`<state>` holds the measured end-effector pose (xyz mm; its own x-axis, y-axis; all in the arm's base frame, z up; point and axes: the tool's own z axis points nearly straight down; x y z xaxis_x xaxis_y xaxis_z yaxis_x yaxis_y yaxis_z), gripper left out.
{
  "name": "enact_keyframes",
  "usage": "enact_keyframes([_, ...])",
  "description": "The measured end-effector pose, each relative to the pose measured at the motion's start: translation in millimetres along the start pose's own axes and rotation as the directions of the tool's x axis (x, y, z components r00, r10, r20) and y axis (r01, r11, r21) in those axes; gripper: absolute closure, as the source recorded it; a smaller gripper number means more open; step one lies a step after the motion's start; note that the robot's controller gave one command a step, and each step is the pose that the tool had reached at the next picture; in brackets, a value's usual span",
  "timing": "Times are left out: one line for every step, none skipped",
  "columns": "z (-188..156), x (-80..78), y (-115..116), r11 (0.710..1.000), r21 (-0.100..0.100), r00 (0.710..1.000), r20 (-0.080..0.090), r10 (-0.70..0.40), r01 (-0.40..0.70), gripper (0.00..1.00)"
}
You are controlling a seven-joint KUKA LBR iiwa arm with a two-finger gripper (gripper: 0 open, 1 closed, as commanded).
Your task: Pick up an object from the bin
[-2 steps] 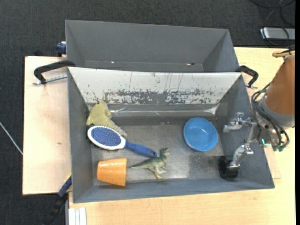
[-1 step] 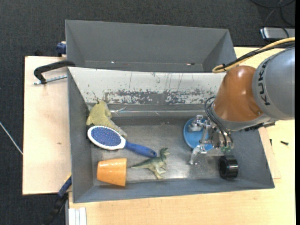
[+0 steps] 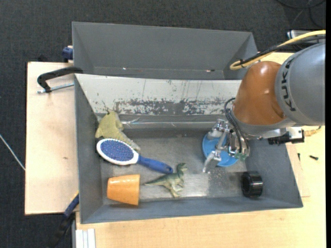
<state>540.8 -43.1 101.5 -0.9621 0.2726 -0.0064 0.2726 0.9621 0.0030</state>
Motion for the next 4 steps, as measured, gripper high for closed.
enact_keyframes([-1.5,47.7,12.3,0.975,0.003,0.975,-0.009,0.220,-0.220,0.00])
enact_keyframes([28.7,1.6,-15.3,0.790,-0.001,0.790,0.003,0.614,-0.614,0.00])
enact_keyframes([27.0,0.1,-14.2,0.791,0.002,0.791,0.001,0.612,-0.612,0.00])
enact_keyframes([24.0,-1.0,-12.8,0.792,0.000,0.792,-0.001,0.610,-0.610,1.00])
